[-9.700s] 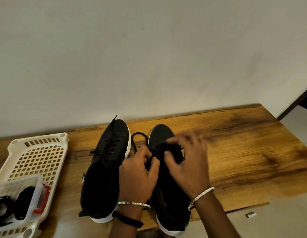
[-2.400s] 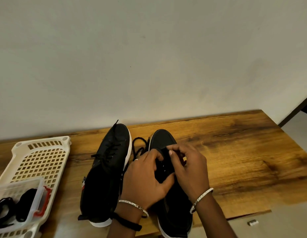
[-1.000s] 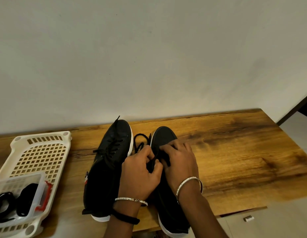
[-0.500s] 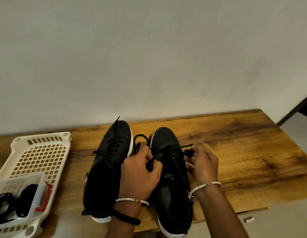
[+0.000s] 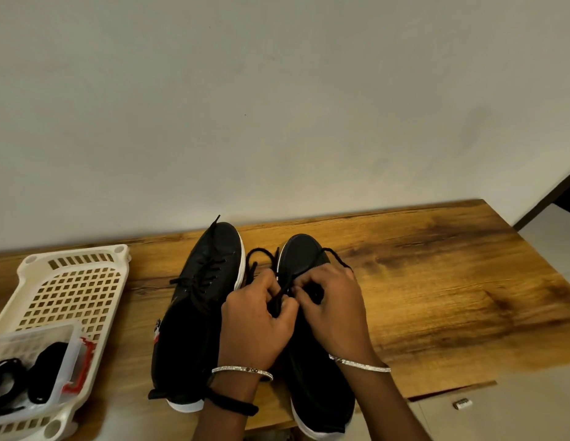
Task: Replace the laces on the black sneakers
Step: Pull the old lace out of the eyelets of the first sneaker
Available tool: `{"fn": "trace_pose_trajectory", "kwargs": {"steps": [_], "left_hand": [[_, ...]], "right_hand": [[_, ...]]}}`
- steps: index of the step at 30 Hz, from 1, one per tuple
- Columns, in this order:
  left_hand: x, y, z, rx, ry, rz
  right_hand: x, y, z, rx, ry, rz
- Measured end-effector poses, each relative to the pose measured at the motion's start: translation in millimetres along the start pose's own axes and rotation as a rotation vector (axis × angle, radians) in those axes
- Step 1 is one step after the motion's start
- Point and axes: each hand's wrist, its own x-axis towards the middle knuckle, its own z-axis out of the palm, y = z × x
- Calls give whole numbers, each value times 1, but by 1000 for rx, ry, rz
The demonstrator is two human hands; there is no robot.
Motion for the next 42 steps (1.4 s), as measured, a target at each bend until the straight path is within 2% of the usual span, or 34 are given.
{"fn": "trace_pose_trajectory", "kwargs": {"steps": [6, 10, 12, 13, 15, 16, 18, 21, 23, 24, 27, 30, 32, 34, 38, 42], "left_hand": [[0, 1, 1, -3, 6, -18], [0, 0, 1, 0, 16, -26], [0, 0, 0, -4, 12, -22], [-1, 0, 0, -5, 11, -18], [-1, 0, 1, -5, 12, -13], [0, 0, 1, -4, 11, -14], [0, 0, 1, -1, 10, -14], [0, 0, 1, 6, 9, -2], [0, 0, 0, 10, 1, 1], [1, -1, 1, 11, -4, 3], [1, -1, 1, 16, -14, 13], [1, -1, 1, -7, -5, 13], [0, 0, 1, -20, -1, 4], [0, 0, 1, -27, 5, -3], [0, -2, 3, -33, 6, -5], [0, -3, 3, -31, 0, -4]], "right_hand": [[3, -3, -14, 618, 172, 335], [12, 5, -19, 1101, 374, 733], [15, 14, -26, 1217, 481, 915], [15, 18, -29, 1190, 509, 962], [12, 22, -32, 898, 530, 915], [11, 21, -33, 679, 536, 801], [9, 14, -35, 375, 498, 441], [9, 2, -24, 192, 188, 37], [5, 0, -11, 40, -3, -61], [4, 0, -6, -23, -37, -69], [2, -1, -2, -101, -19, -65], [1, -1, 0, -77, 30, -63], [0, 0, 0, 8, 84, -37], [1, 1, -2, 204, 169, 40], [5, 0, -14, 609, 408, 349], [14, 15, -29, 1066, 512, 850]]}}
